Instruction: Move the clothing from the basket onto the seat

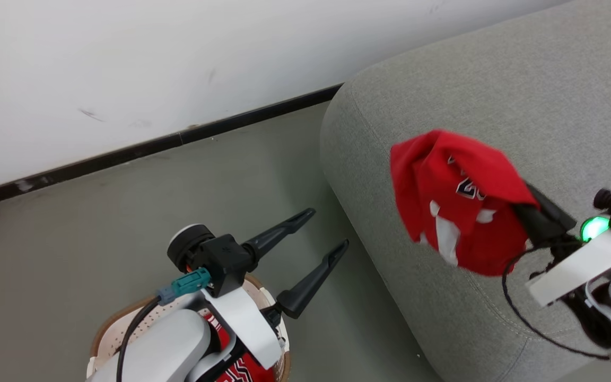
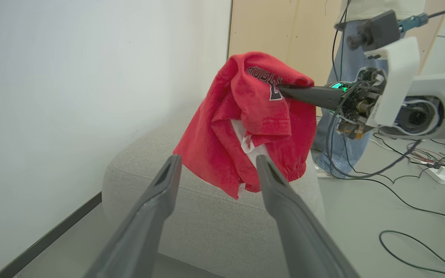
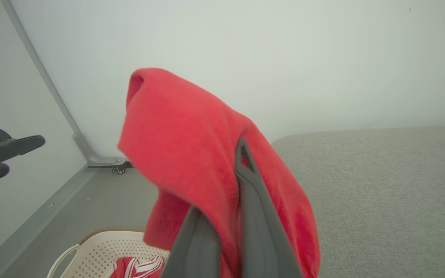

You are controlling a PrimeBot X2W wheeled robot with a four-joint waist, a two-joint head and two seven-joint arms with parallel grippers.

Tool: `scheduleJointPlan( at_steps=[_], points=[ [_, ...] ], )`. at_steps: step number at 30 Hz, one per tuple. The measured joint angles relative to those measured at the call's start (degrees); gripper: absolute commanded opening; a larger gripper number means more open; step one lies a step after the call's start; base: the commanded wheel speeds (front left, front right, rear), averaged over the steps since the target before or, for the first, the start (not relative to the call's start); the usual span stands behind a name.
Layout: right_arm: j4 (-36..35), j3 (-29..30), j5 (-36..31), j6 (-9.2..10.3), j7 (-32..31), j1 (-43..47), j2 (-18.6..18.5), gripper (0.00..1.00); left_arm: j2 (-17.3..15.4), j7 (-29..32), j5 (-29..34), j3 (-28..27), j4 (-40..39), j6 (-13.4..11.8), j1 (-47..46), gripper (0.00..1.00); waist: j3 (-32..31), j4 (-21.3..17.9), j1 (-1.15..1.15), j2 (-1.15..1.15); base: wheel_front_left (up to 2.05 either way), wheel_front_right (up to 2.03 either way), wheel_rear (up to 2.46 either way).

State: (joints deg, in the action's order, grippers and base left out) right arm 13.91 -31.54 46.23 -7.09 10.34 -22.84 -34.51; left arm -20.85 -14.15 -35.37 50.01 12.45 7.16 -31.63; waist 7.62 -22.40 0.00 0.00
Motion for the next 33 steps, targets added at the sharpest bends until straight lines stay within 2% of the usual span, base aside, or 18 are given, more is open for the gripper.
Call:
scheduleJointPlan(
  at_steps=[11, 24, 33],
  points=[
    [5.13, 4.26, -0.34, 0.0, -0.29, -8.39, -2.46, 0.0, -1.34, -0.01, 1.85, -1.59, -0.14, -0.18, -2.12, 1.0, 4.0, 0.02, 0.0, 0.0, 0.0, 0.0, 0.0],
    [11.25, 5.79, -0.73, 0.0, -2.79, -15.53, -4.21, 0.0, -1.97, -0.07, 3.47, -2.74, -1.22, -1.12, -4.75, 1.0, 8.86, 1.34, 0.0, 0.0, 0.0, 0.0, 0.0],
    [18.6, 8.38, -0.97, -0.02, -3.37, -18.8, -5.28, 0.0, -2.12, -0.08, 5.17, -2.8, -3.23, -1.12, -7.11, 1.0, 12.2, 3.14, 0.0, 0.0, 0.0, 0.0, 0.0]
  ],
)
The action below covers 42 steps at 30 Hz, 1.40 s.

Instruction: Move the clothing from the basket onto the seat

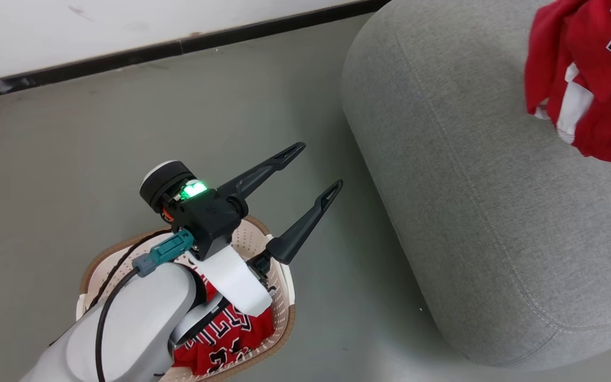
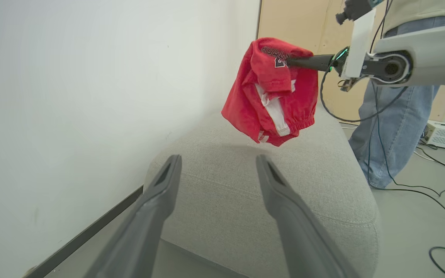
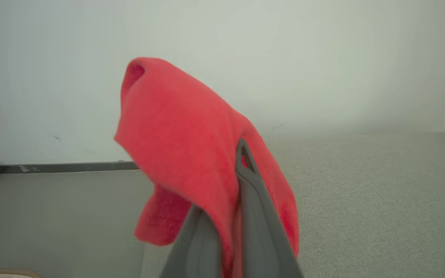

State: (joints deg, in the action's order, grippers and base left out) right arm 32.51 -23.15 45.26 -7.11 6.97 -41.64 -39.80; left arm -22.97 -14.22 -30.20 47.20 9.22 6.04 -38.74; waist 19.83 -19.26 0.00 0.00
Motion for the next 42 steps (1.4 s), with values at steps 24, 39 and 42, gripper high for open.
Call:
scheduleJointPlan(
  at_steps=[24, 39, 42],
  points=[
    [18.92, 3.46, -2.47, -0.02, -0.43, -1.57, 7.32, 0.0, 2.23, -0.25, 3.24, 4.26, -3.55, 0.53, -5.13, 1.0, 7.01, 4.64, 0.0, 0.0, 0.0, 0.0, 0.0],
    [21.72, 1.86, -2.56, -0.02, 0.19, -1.54, 11.39, 0.94, 2.87, -0.25, 3.3, 5.17, -2.2, 0.62, -5.65, 1.0, 7.49, 4.3, 0.0, 0.0, 0.0, 0.0, 0.0],
    [21.64, 1.31, -2.56, -0.02, 0.75, -1.52, 11.68, 1.0, 2.92, -0.25, 3.3, 5.31, -2.0, 0.62, -5.65, 1.0, 7.36, 3.97, 0.0, 0.0, 0.0, 0.0, 0.0]
  ],
)
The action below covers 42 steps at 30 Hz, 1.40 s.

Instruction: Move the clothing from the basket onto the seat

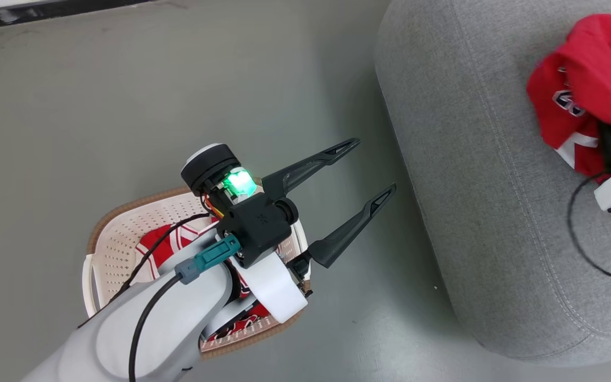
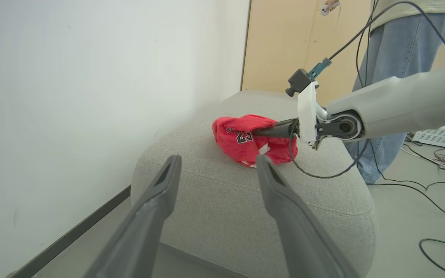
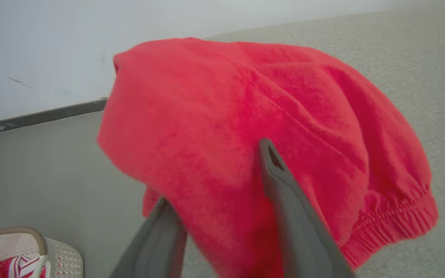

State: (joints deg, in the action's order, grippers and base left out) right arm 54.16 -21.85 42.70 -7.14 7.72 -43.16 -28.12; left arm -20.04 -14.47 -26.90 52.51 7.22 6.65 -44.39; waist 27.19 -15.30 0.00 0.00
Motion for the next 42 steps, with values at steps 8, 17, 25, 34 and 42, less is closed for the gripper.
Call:
scheduleJointPlan(
  at_steps=[8, 17, 25, 34, 42],
  points=[
    [-1.37, -2.03, -0.27, 0.0, 2.53, 0.15, 0.05, 1.0, 0.0, -0.01, -0.1, 0.08, 0.52, 0.2, 0.0, 1.0, -0.55, -0.99, 0.0, 0.0, 0.0, 0.0, 0.0],
    [-5.8, -6.75, -1.59, 0.0, 4.31, 3.12, 0.52, 1.0, 0.05, -0.19, -0.18, 0.02, 0.94, 0.42, 0.01, 1.0, -1.52, -2.47, 0.0, 0.0, 0.0, 0.0, 0.0],
    [-10.27, -8.68, -2.58, 0.0, 5.58, 4.5, 0.22, 1.0, 0.16, -0.2, -0.68, -1.1, 1.07, 0.42, 0.24, 1.0, -2.81, -3.48, 0.0, 0.0, 0.0, 0.0, 0.0],
    [-14.65, -8.9, -4.47, 0.0, 6.24, 4.54, -1.55, 1.0, 0.47, -0.2, -1.72, -4.31, 1.41, -0.18, 2.8, 1.0, -4.63, -3.71, 0.0, 0.0, 0.0, 0.0, 0.0],
    [-18.56, -7.21, -6.76, 0.0, 6.57, 4.07, -1.3, 1.0, 0.41, -0.19, -2.11, -8.99, 2.05, -2.67, 6.19, 1.0, -6.56, -2.67, 0.0, 0.0, 0.0, 0.0, 0.0]
  ],
)
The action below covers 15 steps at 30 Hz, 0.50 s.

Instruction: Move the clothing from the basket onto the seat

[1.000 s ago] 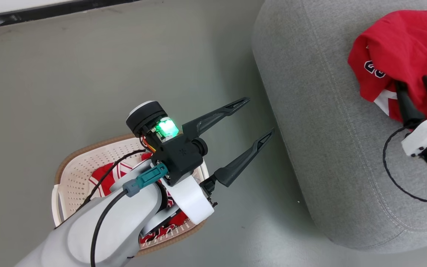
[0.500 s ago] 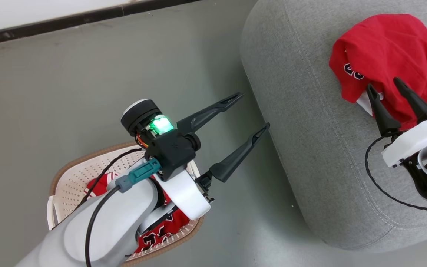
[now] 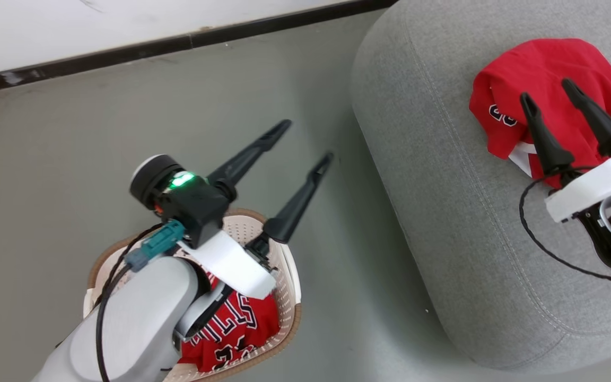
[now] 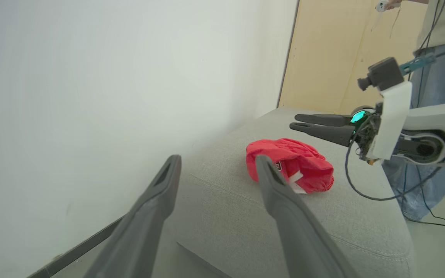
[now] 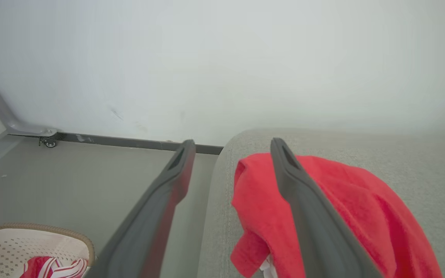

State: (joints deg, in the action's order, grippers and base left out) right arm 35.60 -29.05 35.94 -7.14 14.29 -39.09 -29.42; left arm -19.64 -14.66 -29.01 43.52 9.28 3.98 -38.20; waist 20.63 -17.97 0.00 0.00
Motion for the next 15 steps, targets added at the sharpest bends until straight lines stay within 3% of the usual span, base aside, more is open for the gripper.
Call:
scheduleJointPlan(
  at_steps=[15],
  points=[
    [-7.67, 5.58, -6.26, 0.0, 0.16, -2.0, 4.6, 1.0, 0.0, 0.0, -1.02, -11.72, -1.54, -5.91, 8.33, 1.0, -3.55, 4.59, 0.0, 0.0, 0.0, 0.0, 0.0]
  ],
)
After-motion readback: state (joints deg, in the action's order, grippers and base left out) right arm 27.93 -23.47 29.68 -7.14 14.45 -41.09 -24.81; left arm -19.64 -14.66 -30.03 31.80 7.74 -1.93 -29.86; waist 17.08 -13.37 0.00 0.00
